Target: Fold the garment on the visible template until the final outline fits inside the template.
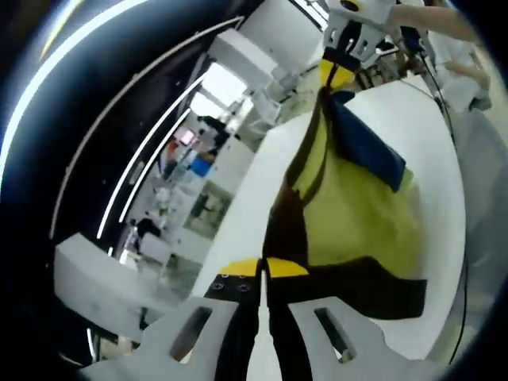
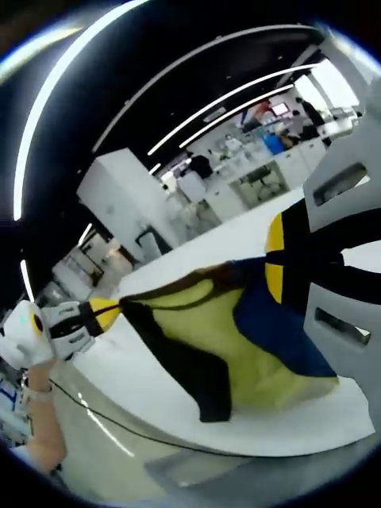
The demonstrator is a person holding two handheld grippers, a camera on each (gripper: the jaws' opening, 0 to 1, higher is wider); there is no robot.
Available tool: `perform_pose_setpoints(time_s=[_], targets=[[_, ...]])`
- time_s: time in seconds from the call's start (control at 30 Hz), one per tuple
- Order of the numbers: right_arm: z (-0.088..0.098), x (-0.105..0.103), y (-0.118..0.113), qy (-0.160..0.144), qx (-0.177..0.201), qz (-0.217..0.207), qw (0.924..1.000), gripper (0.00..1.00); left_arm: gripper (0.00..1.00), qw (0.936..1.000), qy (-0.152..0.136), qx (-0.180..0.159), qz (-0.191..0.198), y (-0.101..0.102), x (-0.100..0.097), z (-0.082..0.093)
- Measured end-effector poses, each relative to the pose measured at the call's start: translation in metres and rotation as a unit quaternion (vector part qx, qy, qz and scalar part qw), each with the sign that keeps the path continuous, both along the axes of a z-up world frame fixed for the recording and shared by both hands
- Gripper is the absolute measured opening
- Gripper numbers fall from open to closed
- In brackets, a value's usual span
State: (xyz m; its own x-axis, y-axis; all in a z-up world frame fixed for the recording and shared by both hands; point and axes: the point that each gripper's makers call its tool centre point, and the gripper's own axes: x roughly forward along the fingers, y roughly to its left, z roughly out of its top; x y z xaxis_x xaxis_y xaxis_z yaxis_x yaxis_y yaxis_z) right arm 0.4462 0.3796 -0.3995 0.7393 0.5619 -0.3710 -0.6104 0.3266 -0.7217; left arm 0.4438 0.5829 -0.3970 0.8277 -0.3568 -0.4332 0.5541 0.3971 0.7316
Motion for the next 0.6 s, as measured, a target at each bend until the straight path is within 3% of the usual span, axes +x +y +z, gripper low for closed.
perform_pose_setpoints(time_s=[0.3,0.6], targets=[[0.022,-0.007,0.009,0.001,-0.01,0.018,0.9998,0.02,0.0,0.9991,-0.013,0.041,-0.006,0.007,-0.003,0.024],[0.044,-0.016,0.011,-0.017,-0.029,0.03,0.999,0.02,0.0,0.9978,-0.033,0.057,-0.007,0.008,-0.016,0.047]])
